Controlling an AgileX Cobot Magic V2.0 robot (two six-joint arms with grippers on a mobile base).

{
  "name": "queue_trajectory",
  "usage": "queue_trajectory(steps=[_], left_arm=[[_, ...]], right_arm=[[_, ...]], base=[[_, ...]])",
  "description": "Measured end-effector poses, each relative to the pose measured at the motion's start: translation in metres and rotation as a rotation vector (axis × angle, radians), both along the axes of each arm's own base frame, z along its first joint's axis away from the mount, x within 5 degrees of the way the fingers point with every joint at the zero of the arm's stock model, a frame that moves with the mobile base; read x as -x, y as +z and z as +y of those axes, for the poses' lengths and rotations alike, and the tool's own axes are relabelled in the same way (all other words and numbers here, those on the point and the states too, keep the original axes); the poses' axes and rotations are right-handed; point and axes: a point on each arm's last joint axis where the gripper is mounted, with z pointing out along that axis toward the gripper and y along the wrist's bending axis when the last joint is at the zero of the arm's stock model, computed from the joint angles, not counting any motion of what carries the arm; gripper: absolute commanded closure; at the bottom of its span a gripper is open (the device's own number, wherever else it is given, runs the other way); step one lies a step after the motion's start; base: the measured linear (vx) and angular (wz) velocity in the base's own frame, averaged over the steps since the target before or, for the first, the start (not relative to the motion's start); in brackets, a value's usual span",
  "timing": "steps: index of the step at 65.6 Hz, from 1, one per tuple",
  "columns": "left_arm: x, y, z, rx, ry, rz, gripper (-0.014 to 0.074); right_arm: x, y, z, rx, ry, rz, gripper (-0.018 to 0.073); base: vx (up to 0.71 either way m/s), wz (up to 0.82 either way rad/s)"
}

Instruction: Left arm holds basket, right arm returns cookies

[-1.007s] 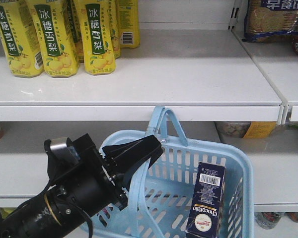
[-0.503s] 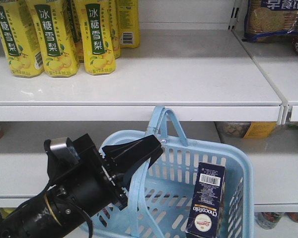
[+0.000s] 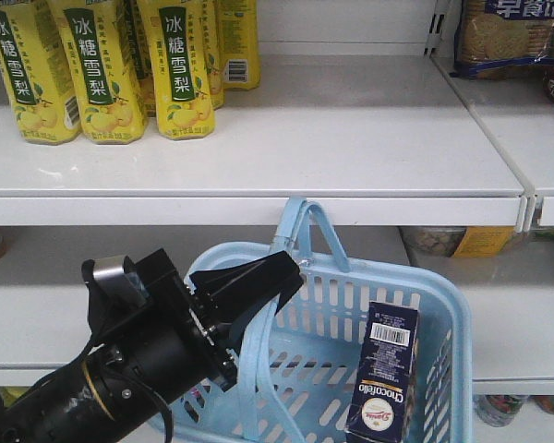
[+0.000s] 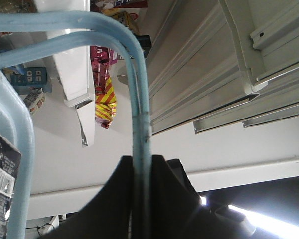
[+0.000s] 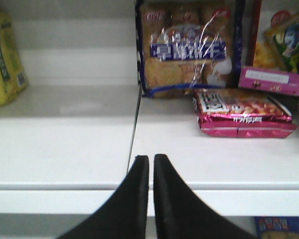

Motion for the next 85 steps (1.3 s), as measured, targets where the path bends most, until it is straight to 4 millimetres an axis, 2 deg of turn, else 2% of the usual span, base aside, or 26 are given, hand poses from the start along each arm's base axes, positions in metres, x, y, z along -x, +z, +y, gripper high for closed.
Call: queue_trajectory(steps=[6, 15, 24, 30, 39, 49, 59, 85], left_arm=[[0.000, 0.000, 0.000, 0.000, 0.000, 0.000, 0.0599], [0.000, 0.000, 0.000, 0.001, 0.000, -0.001, 0.0599], [0.000, 0.000, 0.000, 0.001, 0.000, -0.001, 0.0599], [0.000, 0.000, 0.000, 0.001, 0.000, -0.001, 0.0599], [0.000, 0.000, 0.000, 0.001, 0.000, -0.001, 0.0599], [0.000, 0.000, 0.000, 0.001, 0.000, -0.001, 0.0599], [0.000, 0.000, 0.000, 0.001, 0.000, -0.001, 0.0599], [0.000, 0.000, 0.000, 0.001, 0.000, -0.001, 0.0599]], right_arm=[[-0.015, 0.005, 0.001, 0.002, 0.016, 0.153, 0.0562], [-0.026, 0.011, 0.001, 0.006, 0.035, 0.324, 0.0559], [-0.025, 0.012, 0.002, 0.012, 0.048, 0.416, 0.0534], [-0.022, 0.009, 0.002, 0.035, 0.063, 0.462, 0.0482], [-0.020, 0.007, 0.004, 0.037, 0.083, 0.495, 0.0333], [-0.019, 0.007, 0.006, 0.014, 0.104, 0.502, 0.0106], [-0.019, 0.007, 0.008, 0.000, 0.114, 0.501, -0.0027], [-0.022, 0.011, 0.009, -0.021, 0.112, 0.453, -0.0020]], base=[[0.00, 0.00], [0.00, 0.00], [0.00, 0.00], [0.00, 0.00], [0.00, 0.00], [0.00, 0.00], [0.00, 0.00], [0.00, 0.00]])
